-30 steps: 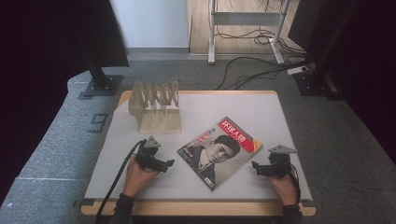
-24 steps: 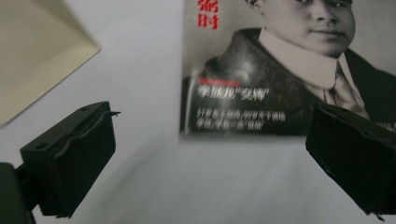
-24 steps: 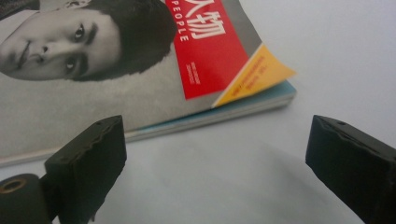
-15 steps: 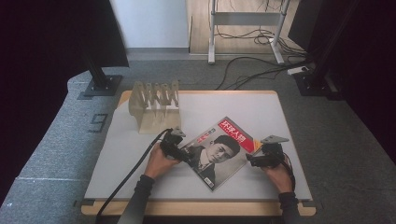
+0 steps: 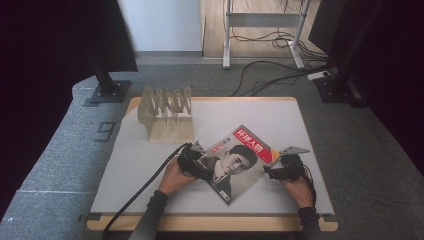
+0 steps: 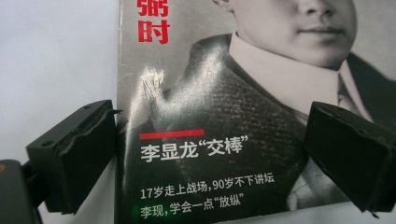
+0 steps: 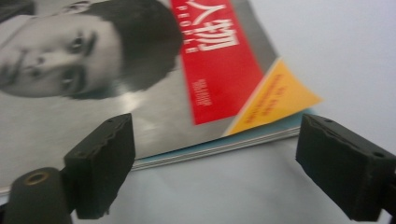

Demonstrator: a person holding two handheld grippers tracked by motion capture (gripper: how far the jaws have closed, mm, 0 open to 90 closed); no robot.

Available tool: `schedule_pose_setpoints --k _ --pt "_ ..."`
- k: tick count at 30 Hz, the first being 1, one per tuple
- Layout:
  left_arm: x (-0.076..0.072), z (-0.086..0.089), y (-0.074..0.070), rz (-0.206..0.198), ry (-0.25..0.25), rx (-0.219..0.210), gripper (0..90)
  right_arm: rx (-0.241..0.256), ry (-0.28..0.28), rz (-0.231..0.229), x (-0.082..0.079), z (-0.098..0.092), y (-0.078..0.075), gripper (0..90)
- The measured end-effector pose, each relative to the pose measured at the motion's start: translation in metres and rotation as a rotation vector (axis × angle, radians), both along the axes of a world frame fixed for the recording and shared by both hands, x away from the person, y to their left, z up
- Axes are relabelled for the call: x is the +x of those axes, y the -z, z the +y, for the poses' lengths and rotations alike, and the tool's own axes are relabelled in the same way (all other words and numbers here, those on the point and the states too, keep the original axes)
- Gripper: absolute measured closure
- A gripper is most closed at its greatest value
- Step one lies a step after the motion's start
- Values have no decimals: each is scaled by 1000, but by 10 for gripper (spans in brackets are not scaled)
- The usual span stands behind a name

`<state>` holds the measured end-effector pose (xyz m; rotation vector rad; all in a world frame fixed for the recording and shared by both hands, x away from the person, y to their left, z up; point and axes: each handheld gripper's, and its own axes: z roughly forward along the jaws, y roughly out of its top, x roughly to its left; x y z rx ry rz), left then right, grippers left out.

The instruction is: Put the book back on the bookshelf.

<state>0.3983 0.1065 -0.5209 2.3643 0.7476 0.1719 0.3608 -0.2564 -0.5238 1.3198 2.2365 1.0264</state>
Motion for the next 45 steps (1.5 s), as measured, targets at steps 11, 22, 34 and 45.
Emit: schedule_pose_setpoints --k 11,22,34,45 --pt "-35 5 -2 31 19 -29 60 -15 -46 10 14 10 7 81" --pt "-71 23 -5 7 69 -53 69 -43 -105 26 45 36 8 0" --pt "-71 49 -4 -11 -27 -98 20 -40 -147 14 46 32 3 90" --pt "-80 40 7 -75 -48 -6 0 -28 -111 26 47 11 -1 83"
